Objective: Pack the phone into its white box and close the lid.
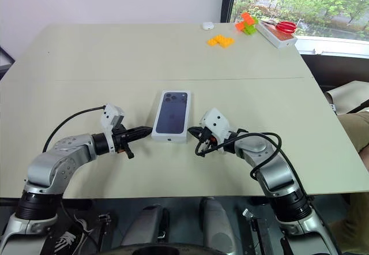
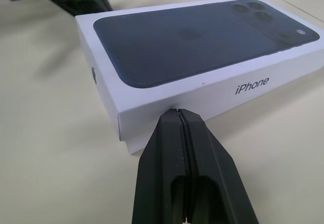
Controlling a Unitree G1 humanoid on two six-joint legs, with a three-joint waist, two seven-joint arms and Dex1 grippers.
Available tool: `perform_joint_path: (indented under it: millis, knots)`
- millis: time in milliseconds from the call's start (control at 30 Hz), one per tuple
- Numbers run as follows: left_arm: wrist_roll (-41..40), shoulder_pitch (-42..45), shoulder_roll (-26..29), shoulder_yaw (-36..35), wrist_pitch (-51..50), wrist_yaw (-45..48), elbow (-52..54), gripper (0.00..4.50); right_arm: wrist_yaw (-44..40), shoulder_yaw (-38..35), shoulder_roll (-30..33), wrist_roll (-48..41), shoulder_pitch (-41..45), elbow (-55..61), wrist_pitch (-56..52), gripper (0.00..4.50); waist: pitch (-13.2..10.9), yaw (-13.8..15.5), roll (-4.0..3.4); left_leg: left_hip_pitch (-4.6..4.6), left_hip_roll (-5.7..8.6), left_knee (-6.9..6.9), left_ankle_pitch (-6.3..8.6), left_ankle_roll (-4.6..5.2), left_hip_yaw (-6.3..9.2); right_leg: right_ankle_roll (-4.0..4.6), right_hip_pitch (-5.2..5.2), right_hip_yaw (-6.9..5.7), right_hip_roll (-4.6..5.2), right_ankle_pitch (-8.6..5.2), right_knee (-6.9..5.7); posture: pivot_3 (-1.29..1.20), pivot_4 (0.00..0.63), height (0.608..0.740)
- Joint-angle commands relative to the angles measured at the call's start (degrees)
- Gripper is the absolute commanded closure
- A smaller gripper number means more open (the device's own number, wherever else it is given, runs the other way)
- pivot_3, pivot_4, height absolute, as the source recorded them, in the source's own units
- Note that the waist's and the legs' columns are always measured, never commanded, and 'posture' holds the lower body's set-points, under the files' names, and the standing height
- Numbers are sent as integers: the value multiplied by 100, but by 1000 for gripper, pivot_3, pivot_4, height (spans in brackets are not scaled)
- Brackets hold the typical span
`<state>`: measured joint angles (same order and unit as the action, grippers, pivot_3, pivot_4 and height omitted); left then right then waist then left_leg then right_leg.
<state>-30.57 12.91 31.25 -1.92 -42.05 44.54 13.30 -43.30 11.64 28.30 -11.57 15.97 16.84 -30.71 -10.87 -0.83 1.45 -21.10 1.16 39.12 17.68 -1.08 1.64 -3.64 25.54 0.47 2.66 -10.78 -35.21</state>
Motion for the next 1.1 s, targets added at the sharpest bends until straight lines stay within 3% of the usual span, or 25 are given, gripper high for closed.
perform_joint_path:
  millis: [33, 200, 400, 633, 800, 1100]
  knots:
    - [-217, 219, 143, -420, -16, 30, -76, 4445, -69, -318, 139, -124, 182, -17, 117, 4500, 0, 2, 0, 0, 0, 0, 0, 0, 0, 0, 0, 0, 0, 0, 0, 0, 150, 740]
    - [-521, 730, 247, -751, -211, -23, -163, 4445, -195, -636, 297, -260, 459, -190, 208, 4500, -3, 2, 1, -2, 0, 0, 0, 0, 2, 0, -1, -4, 0, 0, 2, 0, 150, 740]
    - [-684, 1149, -205, -416, -399, -271, 24, 4445, -49, -612, -114, -518, 712, -36, 64, 4500, -3, 3, 2, -1, 1, -1, 2, 3, 4, -4, -4, -5, 1, 2, 4, 0, 150, 740]
    - [-110, 549, -299, 382, -10, -207, 76, 4445, 3, -71, -118, -216, 158, 70, 210, 4500, -3, -6, 0, -2, 1, -2, 4, 7, 4, -3, -3, -2, 3, 2, 6, 0, 150, 740]
    - [59, 179, -254, 482, 161, -140, -117, 4445, 62, 212, -164, -32, -293, -51, 384, 4500, -2, 3, 0, 6, 0, 0, 4, 6, 3, 13, -8, -2, 1, -8, 4, 0, 150, 740]
    - [152, 303, -203, 348, 270, -130, -251, 4445, 194, 20, -295, -9, 105, -346, 528, 4500, -2, -4, 0, 34, -1, -3, 5, 8, -1, -10, -30, 0, -1, -20, 4, 0, 150, 740]
